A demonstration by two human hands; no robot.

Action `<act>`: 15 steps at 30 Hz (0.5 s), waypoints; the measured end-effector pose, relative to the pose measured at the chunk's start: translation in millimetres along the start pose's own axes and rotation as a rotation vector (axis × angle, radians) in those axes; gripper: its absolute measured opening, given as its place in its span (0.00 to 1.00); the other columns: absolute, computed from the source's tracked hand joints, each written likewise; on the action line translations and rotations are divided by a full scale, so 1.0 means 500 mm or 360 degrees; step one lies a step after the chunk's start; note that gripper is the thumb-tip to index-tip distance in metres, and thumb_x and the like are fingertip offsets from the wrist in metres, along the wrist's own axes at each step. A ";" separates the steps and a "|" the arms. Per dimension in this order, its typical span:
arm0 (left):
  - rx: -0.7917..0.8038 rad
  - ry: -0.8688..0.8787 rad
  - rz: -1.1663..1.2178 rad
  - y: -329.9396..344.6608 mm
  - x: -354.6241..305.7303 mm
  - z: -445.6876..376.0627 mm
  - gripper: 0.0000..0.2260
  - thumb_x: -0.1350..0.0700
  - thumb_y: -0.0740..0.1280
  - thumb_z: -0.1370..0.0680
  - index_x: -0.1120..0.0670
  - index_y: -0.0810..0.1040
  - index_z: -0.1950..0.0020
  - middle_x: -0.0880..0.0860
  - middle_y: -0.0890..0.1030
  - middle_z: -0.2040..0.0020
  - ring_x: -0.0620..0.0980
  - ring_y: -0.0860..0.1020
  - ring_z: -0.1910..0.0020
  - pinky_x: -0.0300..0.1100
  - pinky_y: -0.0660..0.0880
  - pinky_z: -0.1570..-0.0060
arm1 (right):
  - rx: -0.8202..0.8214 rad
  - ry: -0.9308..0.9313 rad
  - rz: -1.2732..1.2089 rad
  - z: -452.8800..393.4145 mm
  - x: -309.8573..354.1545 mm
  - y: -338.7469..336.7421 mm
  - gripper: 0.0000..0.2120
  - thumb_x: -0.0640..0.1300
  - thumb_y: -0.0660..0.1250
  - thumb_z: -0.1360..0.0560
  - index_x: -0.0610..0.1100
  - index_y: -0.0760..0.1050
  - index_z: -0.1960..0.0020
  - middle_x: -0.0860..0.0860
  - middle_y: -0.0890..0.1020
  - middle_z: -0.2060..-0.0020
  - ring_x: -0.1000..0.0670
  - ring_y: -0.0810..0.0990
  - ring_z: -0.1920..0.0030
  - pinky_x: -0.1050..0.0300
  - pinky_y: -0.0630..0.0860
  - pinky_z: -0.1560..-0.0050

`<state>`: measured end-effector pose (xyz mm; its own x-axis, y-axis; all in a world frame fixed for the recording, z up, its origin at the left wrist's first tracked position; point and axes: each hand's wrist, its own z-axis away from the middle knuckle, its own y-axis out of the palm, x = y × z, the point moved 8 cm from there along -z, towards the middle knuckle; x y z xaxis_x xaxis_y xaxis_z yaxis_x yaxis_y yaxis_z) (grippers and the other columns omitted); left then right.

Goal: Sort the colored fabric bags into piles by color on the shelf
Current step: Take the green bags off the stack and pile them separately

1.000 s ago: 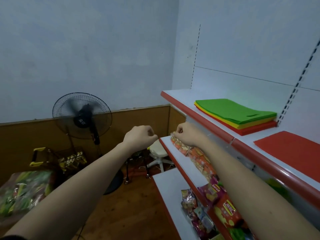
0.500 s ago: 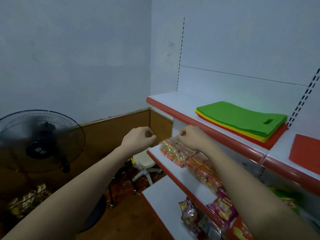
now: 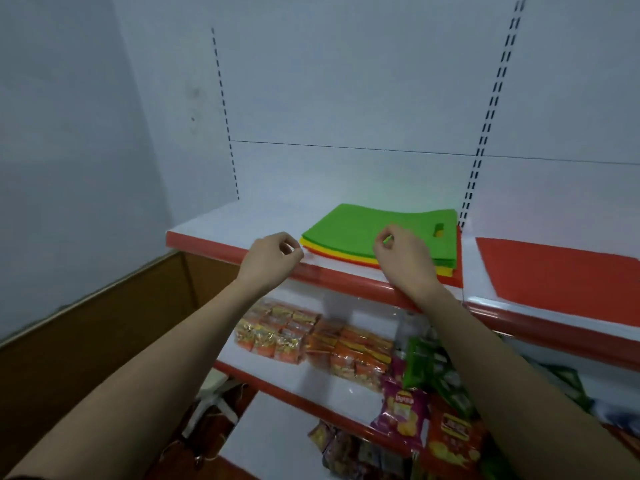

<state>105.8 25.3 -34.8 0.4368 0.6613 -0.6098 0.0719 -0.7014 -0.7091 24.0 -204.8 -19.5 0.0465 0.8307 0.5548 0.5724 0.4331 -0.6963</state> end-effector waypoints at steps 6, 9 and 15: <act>-0.0060 0.0050 0.0035 0.062 0.021 -0.135 0.08 0.52 0.68 0.24 0.51 0.82 0.47 0.51 0.80 0.51 0.53 0.76 0.48 0.45 0.72 0.52 | -0.0598 0.0339 0.0053 -0.048 -0.153 -0.122 0.08 0.38 0.63 0.26 0.41 0.76 0.47 0.42 0.78 0.52 0.40 0.75 0.50 0.49 0.71 0.51; 0.0008 0.0063 -0.0098 0.104 0.030 -0.185 0.16 0.51 0.67 0.24 0.53 0.80 0.38 0.56 0.79 0.42 0.58 0.75 0.42 0.49 0.73 0.43 | -0.0740 0.0572 0.0018 -0.046 -0.220 -0.127 0.07 0.38 0.61 0.23 0.37 0.76 0.49 0.38 0.78 0.50 0.36 0.75 0.48 0.46 0.71 0.48; 0.0144 -0.0020 0.0012 0.174 0.044 -0.244 0.21 0.50 0.66 0.23 0.56 0.76 0.32 0.59 0.73 0.36 0.59 0.74 0.37 0.47 0.70 0.39 | -0.0770 0.0747 -0.0325 -0.025 -0.249 -0.067 0.05 0.40 0.65 0.25 0.41 0.73 0.49 0.44 0.75 0.50 0.47 0.73 0.54 0.55 0.69 0.56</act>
<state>230.9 -53.7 -66.8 0.4255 0.6600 -0.6192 -0.0126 -0.6799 -0.7332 9.3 -326.8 -59.5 0.1855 0.4633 0.8666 0.9021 0.2695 -0.3372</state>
